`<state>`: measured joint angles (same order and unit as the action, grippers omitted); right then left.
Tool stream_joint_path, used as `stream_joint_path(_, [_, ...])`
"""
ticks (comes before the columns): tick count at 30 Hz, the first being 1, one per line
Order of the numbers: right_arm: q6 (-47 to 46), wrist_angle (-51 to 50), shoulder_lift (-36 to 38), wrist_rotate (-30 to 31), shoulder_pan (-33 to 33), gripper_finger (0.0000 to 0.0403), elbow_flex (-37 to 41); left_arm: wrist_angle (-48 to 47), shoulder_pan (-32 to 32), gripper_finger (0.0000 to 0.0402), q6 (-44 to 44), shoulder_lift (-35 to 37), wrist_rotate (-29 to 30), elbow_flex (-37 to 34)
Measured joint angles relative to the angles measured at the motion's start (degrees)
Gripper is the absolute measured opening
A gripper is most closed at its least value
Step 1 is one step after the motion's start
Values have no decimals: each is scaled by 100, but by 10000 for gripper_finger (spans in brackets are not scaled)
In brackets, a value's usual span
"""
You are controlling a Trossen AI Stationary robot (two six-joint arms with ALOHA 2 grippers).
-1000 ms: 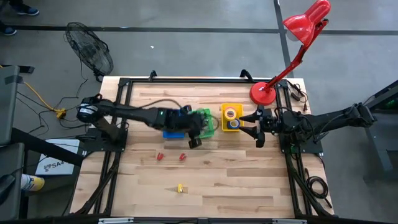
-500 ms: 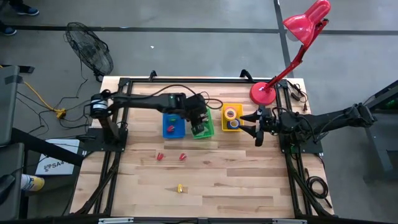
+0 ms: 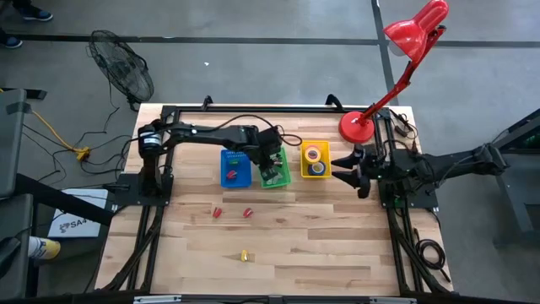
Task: Pick and place Stapler, Stapler remover, tape
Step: Put the pink staple remover into the green bin
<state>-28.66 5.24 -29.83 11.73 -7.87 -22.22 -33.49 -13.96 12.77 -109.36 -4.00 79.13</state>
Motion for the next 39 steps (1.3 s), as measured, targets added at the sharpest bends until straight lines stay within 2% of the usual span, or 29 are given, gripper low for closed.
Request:
stream_joint_path(2, [-82,4,166,-85,6,220,0,-51,-58,101,16,-64,3,1])
stream_joint_path(6, [472,92,559,-136,-30,220,180,-161,-119,101,101,-105,0,11])
stream_joint_path(9, [764,745,884,25,-48,220,599,-351,-146,101,78,-137,-41,-9])
stream_joint_path(12, [1047,1513,1120,-113,-45,220,1070,-325,-146,101,61,-203,-43,1])
stream_joint_path(17, [1134,1870,1394,14,-38,220,1614,-381,-146,101,-20,-251,-130,0])
stream_joint_path(26, [1419,1604,1813,506,-38,220,1829,-400,-144,101,-281,-256,-150,-2])
stream_joint_path(34, [1509,1363,1874,509,49,220,1832,-394,-146,103,-931,-256,-271,-2])
stream_joint_path(39, [1500,1469,1874,181,279,220,1832,-363,-141,143,-1415,-256,-403,-2])
